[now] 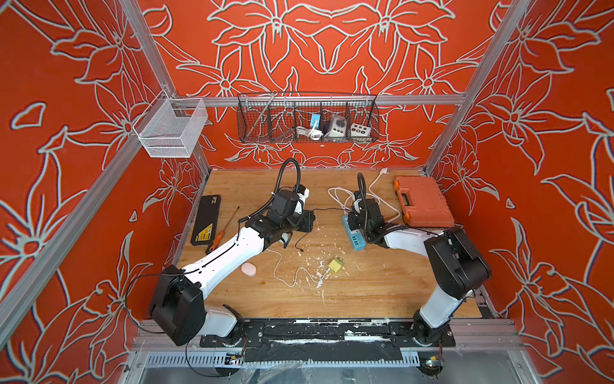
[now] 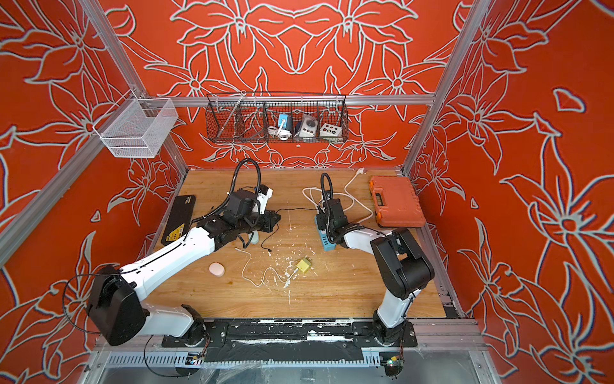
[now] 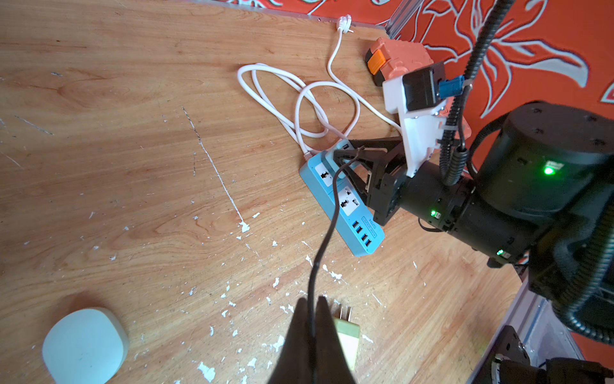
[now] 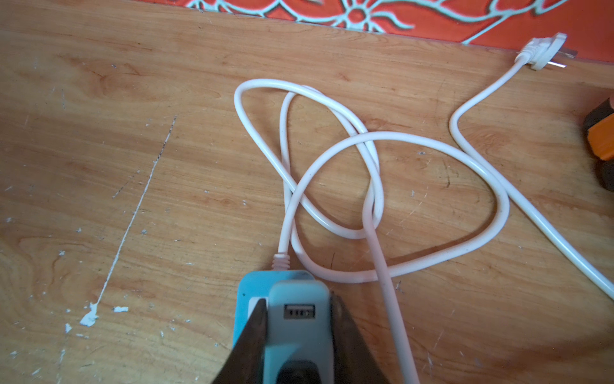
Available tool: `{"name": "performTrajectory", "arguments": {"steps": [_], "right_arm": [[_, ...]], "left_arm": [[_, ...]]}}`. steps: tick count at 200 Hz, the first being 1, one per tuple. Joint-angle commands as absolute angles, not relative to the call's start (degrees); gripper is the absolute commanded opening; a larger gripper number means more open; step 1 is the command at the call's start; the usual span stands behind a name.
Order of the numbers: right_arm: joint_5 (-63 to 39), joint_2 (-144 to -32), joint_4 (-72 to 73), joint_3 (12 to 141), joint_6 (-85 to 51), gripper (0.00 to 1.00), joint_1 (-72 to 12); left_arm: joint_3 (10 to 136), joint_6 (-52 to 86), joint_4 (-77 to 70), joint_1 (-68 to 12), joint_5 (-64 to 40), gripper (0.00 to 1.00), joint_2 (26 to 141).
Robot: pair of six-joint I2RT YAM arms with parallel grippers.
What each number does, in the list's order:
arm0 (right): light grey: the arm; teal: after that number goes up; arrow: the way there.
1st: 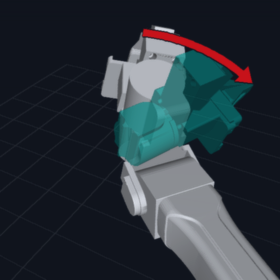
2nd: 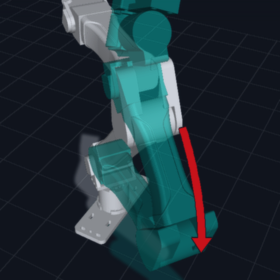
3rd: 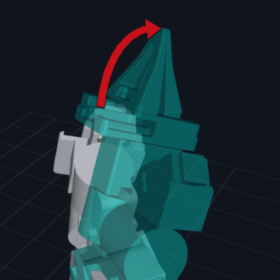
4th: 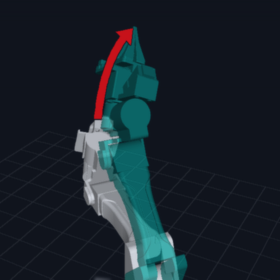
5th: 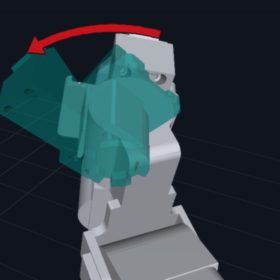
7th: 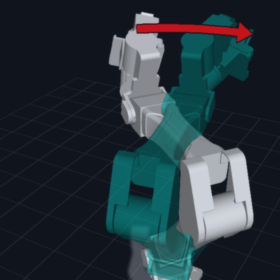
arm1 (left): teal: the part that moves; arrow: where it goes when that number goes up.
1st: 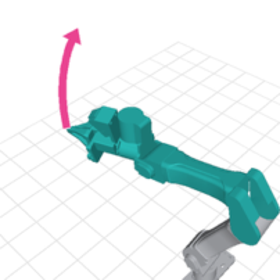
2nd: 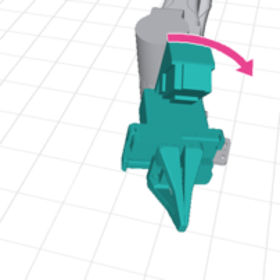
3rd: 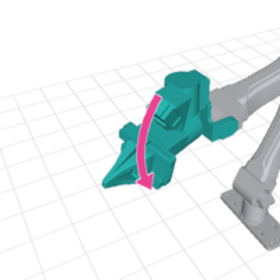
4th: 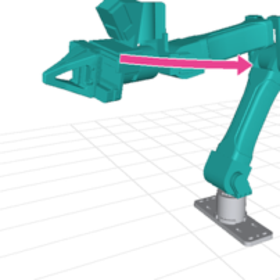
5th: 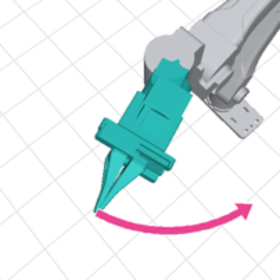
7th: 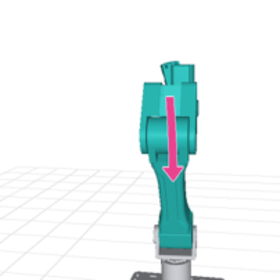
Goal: Charge the bluetooth headset
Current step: Insert the plug into the socket.
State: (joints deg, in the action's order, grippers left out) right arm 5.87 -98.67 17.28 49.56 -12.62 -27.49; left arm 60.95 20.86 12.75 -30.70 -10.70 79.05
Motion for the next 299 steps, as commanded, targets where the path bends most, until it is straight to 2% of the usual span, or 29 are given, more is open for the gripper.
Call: {"name": "performTrajectory", "arguments": {"steps": [1,63,190,299], "right_arm": [[7.2,-102.4,4.8,48.0,-15.1,0.05,-27.9],[11.6,-105.3,-1.8,51.5,-16.0,0.02,-29.5],[9.8,-109.7,-7.7,54.4,-18.0,0.02,-30.7],[9.2,-102.0,-10.0,54.8,-16.6,0.09,-30.6]], "left_arm": [[60.3,21.2,11.6,-30.2,-11.4,0.06,79.3],[60.0,21.2,11.5,-30.2,-11.5,0.06,79.1],[60.0,21.3,11.7,-30.2,-11.5,0.06,79.4],[59.7,22.1,12.4,-30.2,-13.0,0.06,79.5]]}}
